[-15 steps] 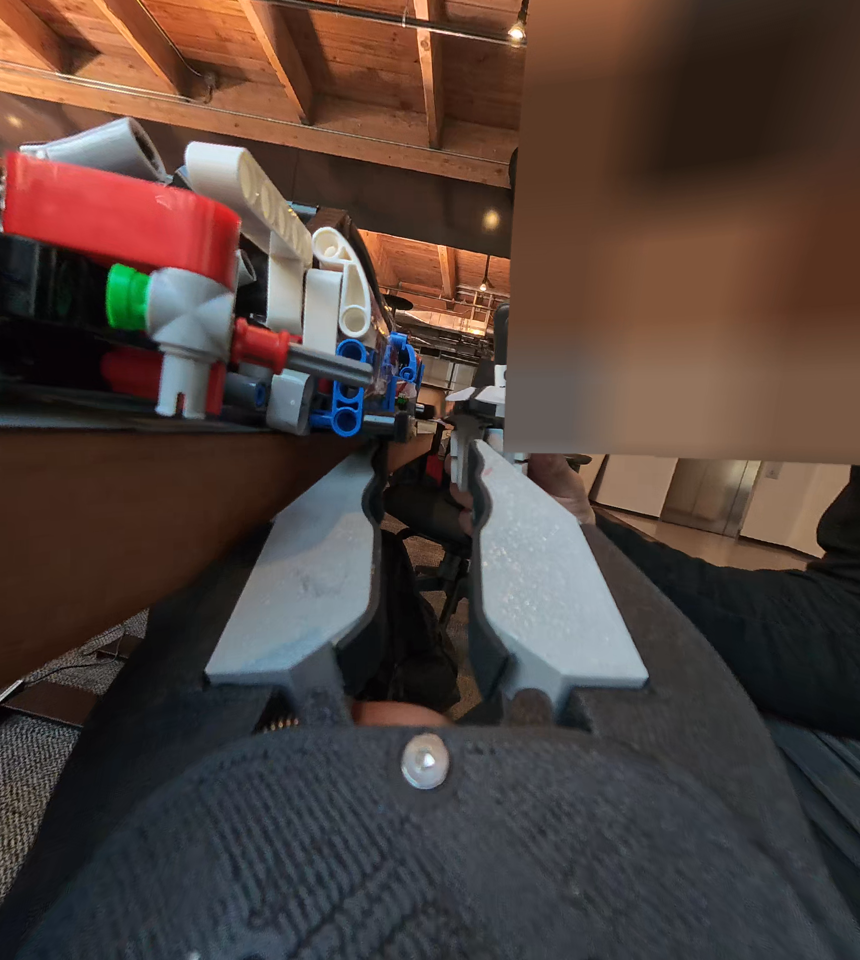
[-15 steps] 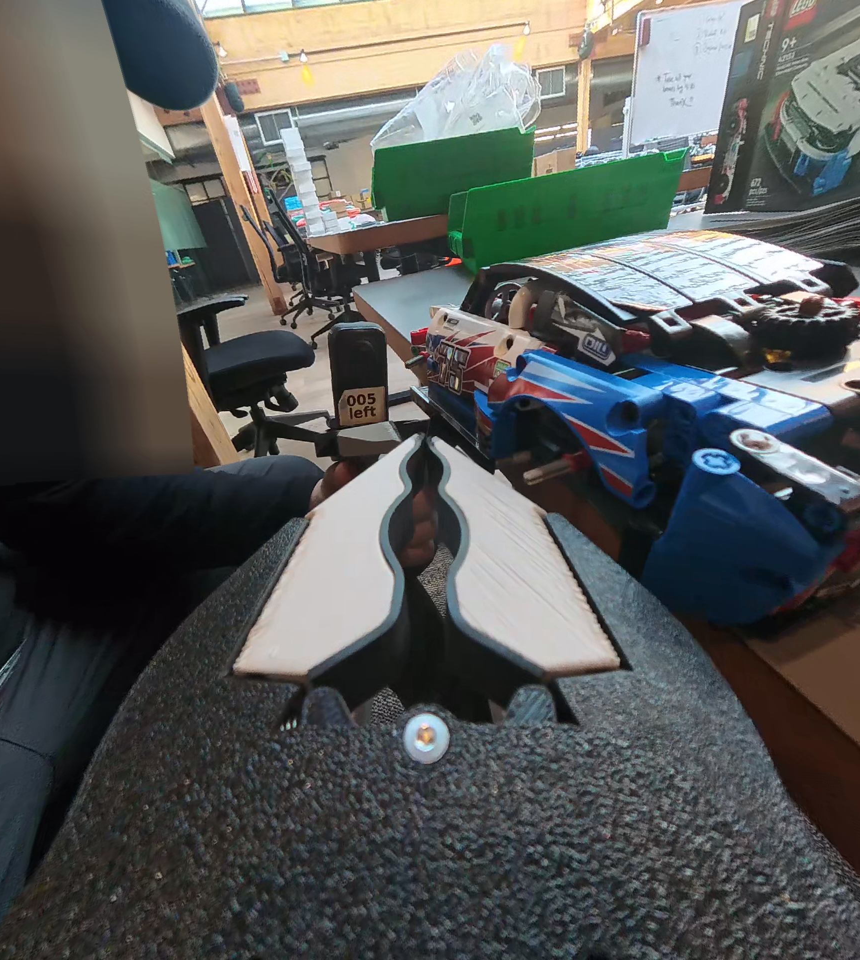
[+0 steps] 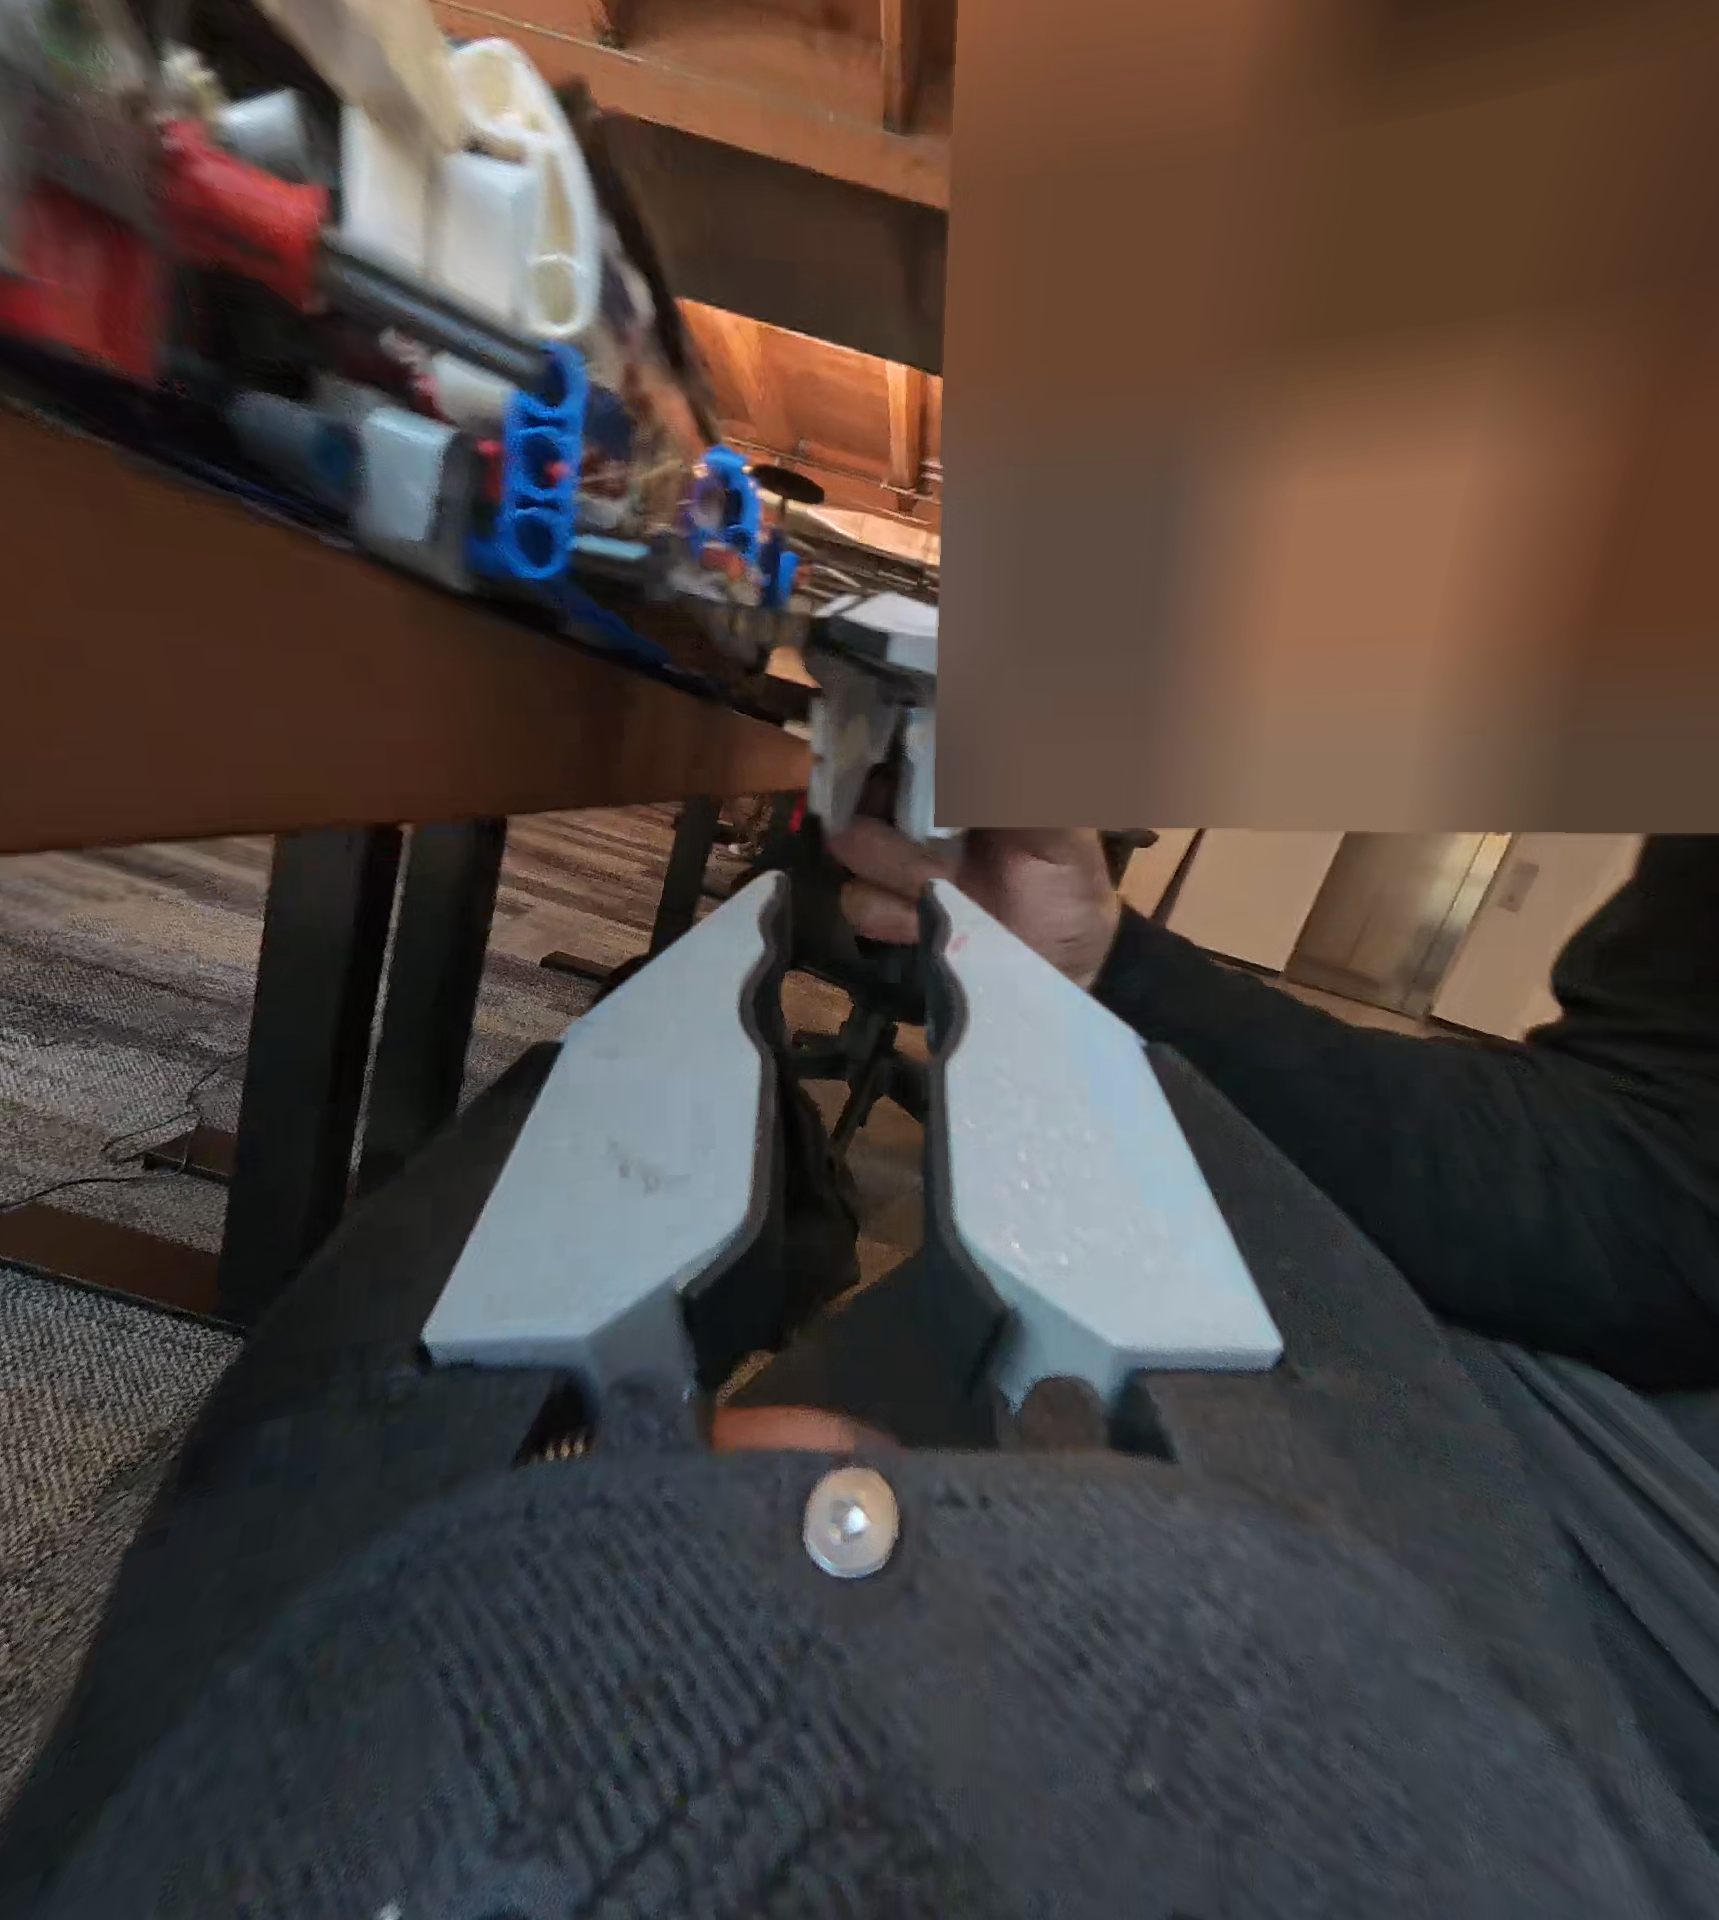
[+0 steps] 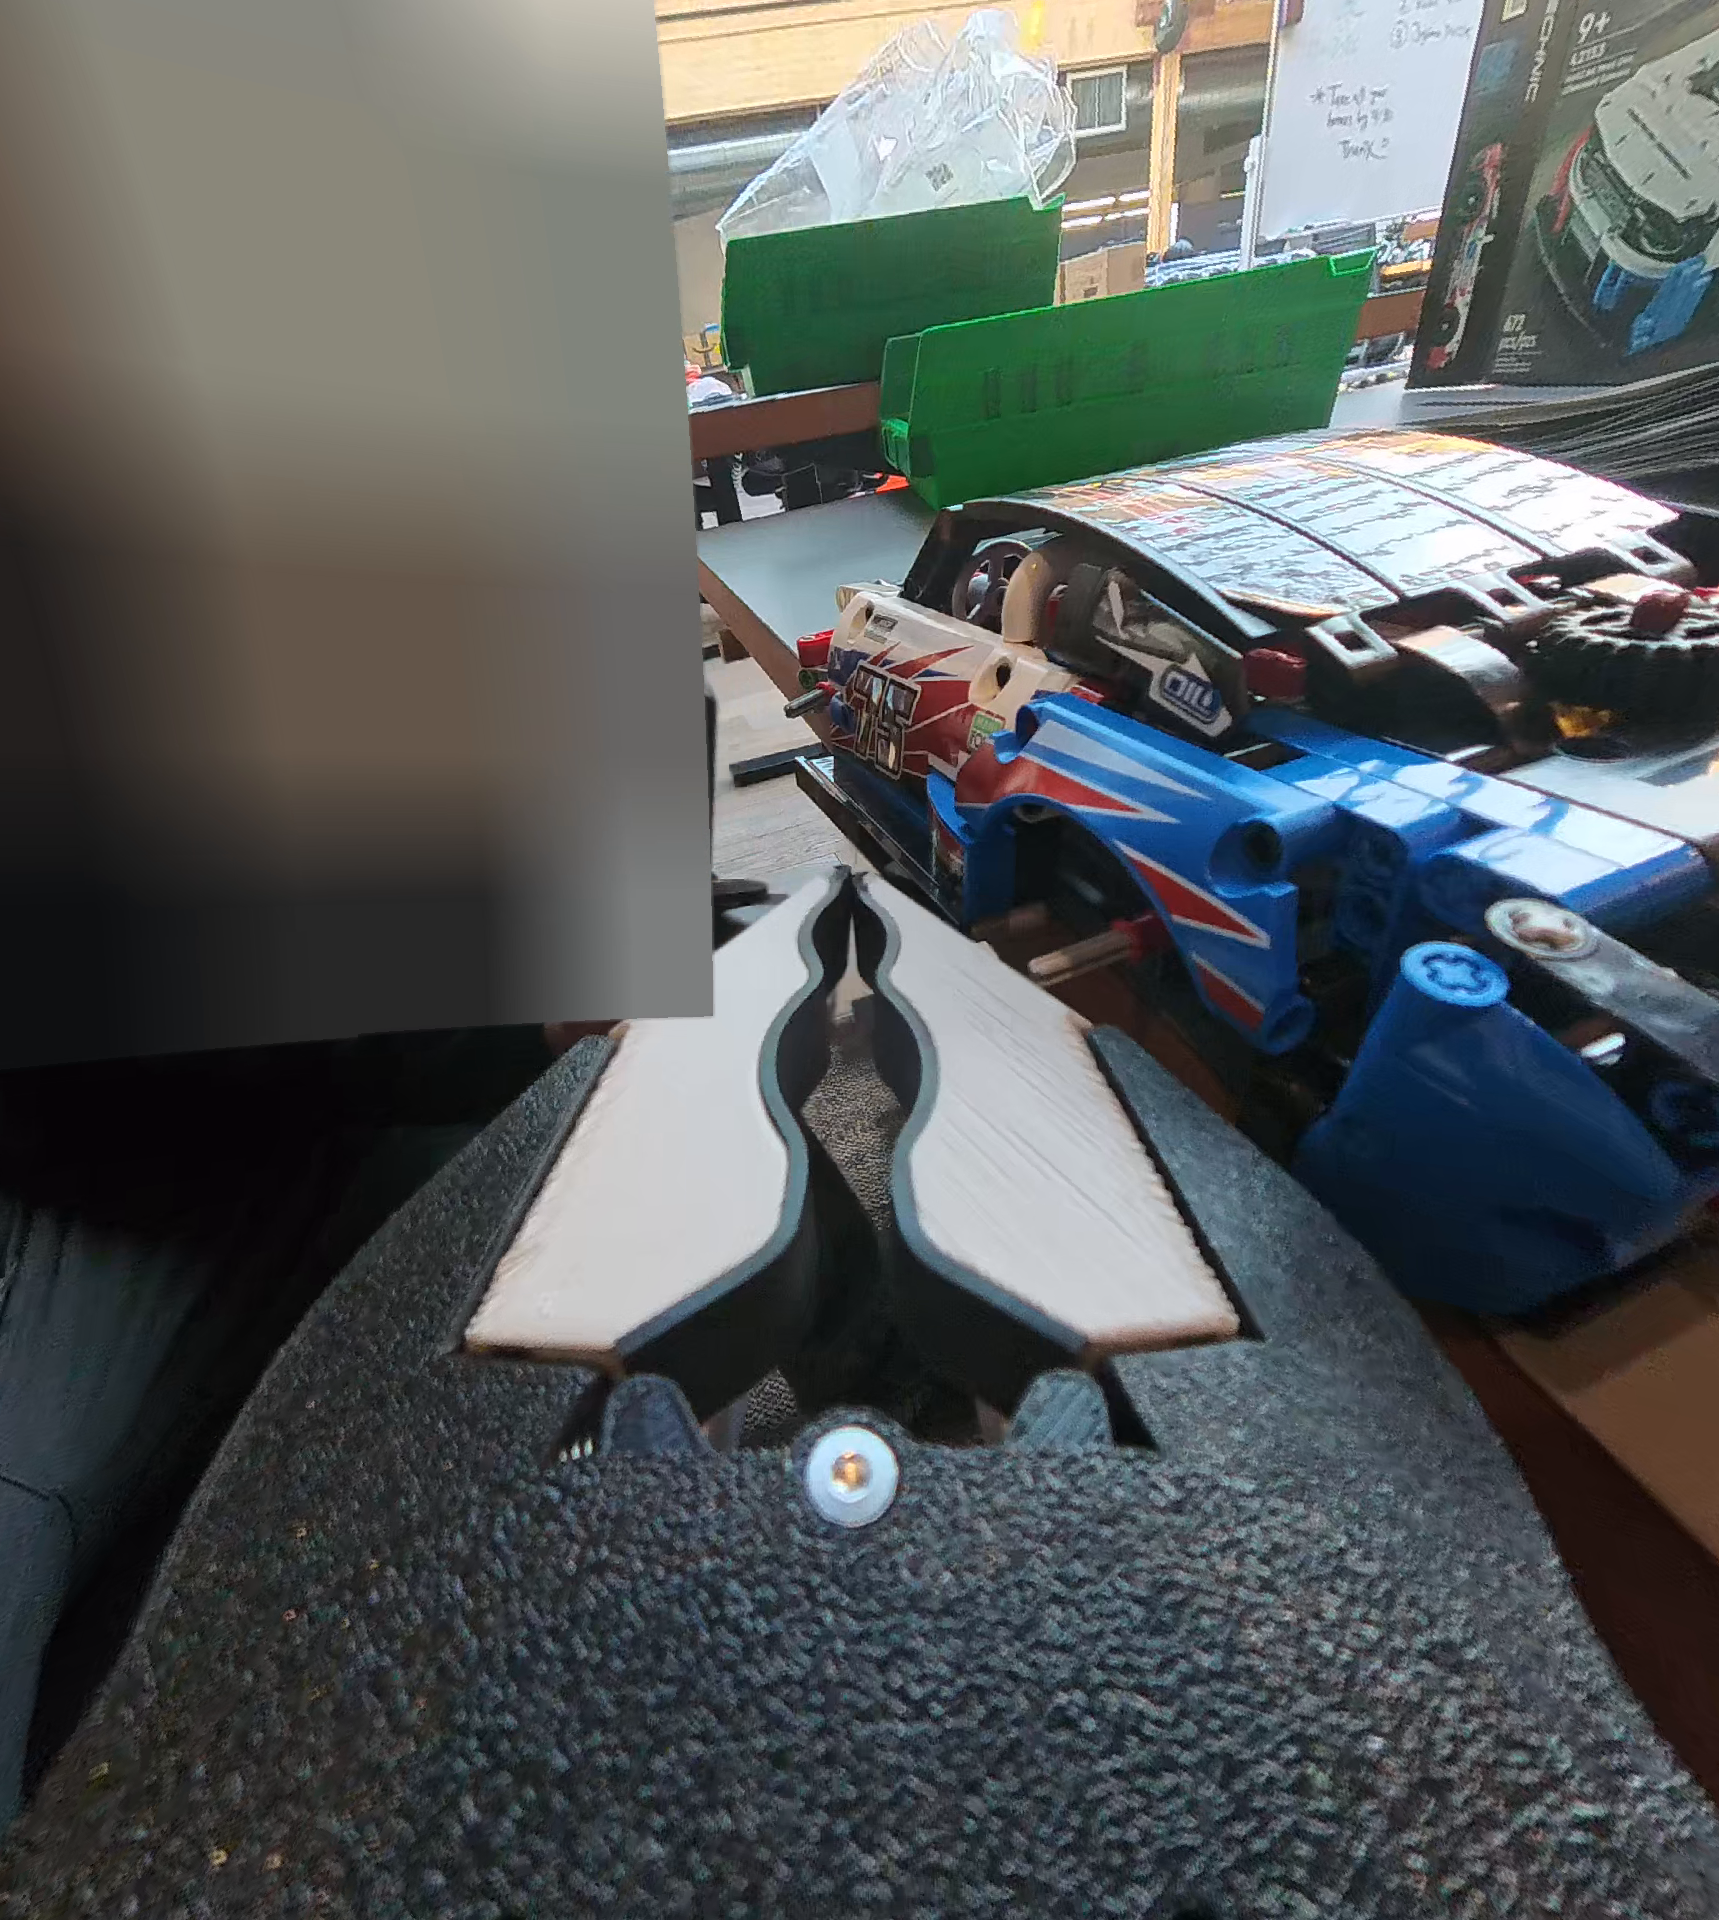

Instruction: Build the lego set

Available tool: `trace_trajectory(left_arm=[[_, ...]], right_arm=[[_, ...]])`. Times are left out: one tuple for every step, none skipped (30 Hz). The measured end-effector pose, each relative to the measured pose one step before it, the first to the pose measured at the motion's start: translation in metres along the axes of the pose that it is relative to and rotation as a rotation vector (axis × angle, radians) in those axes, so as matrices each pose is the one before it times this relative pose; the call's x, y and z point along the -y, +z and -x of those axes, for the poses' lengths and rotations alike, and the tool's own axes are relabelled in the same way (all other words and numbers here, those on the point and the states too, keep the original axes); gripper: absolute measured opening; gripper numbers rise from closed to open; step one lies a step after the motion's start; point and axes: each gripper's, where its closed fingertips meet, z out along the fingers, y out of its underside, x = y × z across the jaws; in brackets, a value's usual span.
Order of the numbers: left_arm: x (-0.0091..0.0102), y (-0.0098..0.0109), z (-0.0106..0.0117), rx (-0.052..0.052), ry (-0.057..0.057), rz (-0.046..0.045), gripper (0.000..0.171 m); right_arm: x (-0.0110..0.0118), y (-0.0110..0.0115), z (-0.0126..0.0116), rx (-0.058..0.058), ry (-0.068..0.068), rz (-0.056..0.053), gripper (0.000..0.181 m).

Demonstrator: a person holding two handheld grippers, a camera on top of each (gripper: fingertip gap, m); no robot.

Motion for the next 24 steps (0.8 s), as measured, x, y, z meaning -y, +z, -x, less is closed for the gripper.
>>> trace_trajectory(left_arm=[[0.00335,0.00078,-0.0064,-0.0175,0.0001,-0.00339,0.025],[0.00425,0.0022,-0.00506,-0.0145,0.0063,0.00381,0.03],[0.00365,0.00286,-0.00407,-0.0116,0.0155,0.01335,0.035],[0.00274,0.00245,-0.00373,-0.011,0.0196,0.0181,0.038],[0.00291,0.00196,-0.00354,-0.0096,0.0177,0.01144,0.037],[0.00338,0.0011,-0.00282,-0.0043,0.0131,0.00177,0.037],[0.0034,0.00056,-0.00272,-0.0042,0.0102,-0.00463,0.037],[0.00283,0.00035,-0.00237,-0.0042,0.0081,-0.00448,0.035],[0.00157,0.00028,-0.00154,-0.0016,0.0071,0.00149,0.035],[0.00058,0.00019,-0.00089,0.0006,0.0081,0.00489,0.035],[0.00013,0.00013,-0.00035,0.0039,0.0112,0.00639,0.035],[0.00003,-0.00016,0.00085,0.01,0.0129,0.00462,0.035],[0.00047,-0.00029,0.00136,0.0122,0.0115,0.00183,0.036],[0.00027,-0.00027,0.00141,0.0097,0.0083,0.00295,0.037],[-0.00007,-0.00019,0.00139,0.0075,0.0055,0.00734,0.038],[-0.00048,0.00009,0.00034,0.0009,0.0041,0.00934,0.04],[-0.00025,0.00008,-0.00077,-0.0049,0.0053,0.00765,0.04],[0.00045,0.00025,-0.00038,-0.001,0.0046,0.00225,0.04],[0.0009,0.00014,-0.00018,0.0016,0.0043,-0.00114,0.04],[0.00112,0.00004,-0.00035,-0.0007,0.0029,-0.00288,0.04],[0.00071,0.00015,0.00027,0.0015,0.0008,-0.00144,0.039],[0.00045,0.00011,0.00019,0.0015,0.0006,0.00022,0.04],[0.00017,0.00021,0.00005,0.0011,0.0004,0.00046,0.041],[-0.00025,0.00025,-0.00044,-0.0011,0.0011,0.00219,0.041]], right_arm=[[0.00128,-0.00059,0.00003,0.0043,0.0018,-0.0065,0.0],[0.00143,-0.00077,0.00011,0.0034,0.001,-0.0064,0.0],[0.00088,-0.0008,0.00002,-0.0002,-0.0013,-0.003,0.0],[0.00017,-0.00082,0.00007,0.0003,-0.0008,0.0014,0.0],[0.00006,-0.00066,0.00029,0.0011,-0.0001,0.0022,0.0],[-0.00002,-0.00062,0.00098,0.0044,-0.0008,0.001,0.0],[-0.00031,-0.00051,0.00073,0.0032,-0.0011,0.001,0.0],[-0.00073,-0.00039,-0.00038,-0.0025,-0.0001,0.0016,0.0],[-0.00086,-0.00049,-0.00053,-0.0027,0.0013,0.0012,0.0],[-0.00045,-0.00041,-0.00035,-0.0002,0.0026,-0.0007,0.0],[-0.00008,-0.00028,0.00019,0.0024,0.0021,-0.0021,0.0],[0.00037,-0.00001,0.00025,0.0027,0.0004,-0.0018,0.0],[0.00014,0.00037,0.00025,0.002,-0.0014,0.0005,0.0],[-0.00027,0.00055,0.00067,0.0045,-0.0022,0.0026,0.0],[-0.00031,0.00075,0.0007,0.004,-0.0017,0.0029,0.0],[-0.00076,0.00075,-0.00034,-0.0011,-0.0008,0.0037,0.0],[-0.00105,0.00054,-0.00068,-0.0021,0.0005,0.0046,0.0],[-0.001,0.0005,0.00008,0.0021,0.0014,0.0041,0.0],[-0.00052,0.00016,-0.0001,0.0004,0.0006,0.0019,0.0],[0.00011,0.00006,-0.00032,-0.0019,-0.0007,-0.0008,0.0],[0.00025,-0.00005,0.00009,0.0011,0.0001,-0.0011,0.0],[0.00016,0.00002,0.00031,0.0018,0.0005,-0.0004,0.0],[0.00016,0.00024,0.00002,-0.0001,-0.0006,-0.0004,0.0],[-0.00006,0.00024,0.00009,-0.0005,-0.0013,0.0002,0.0]])
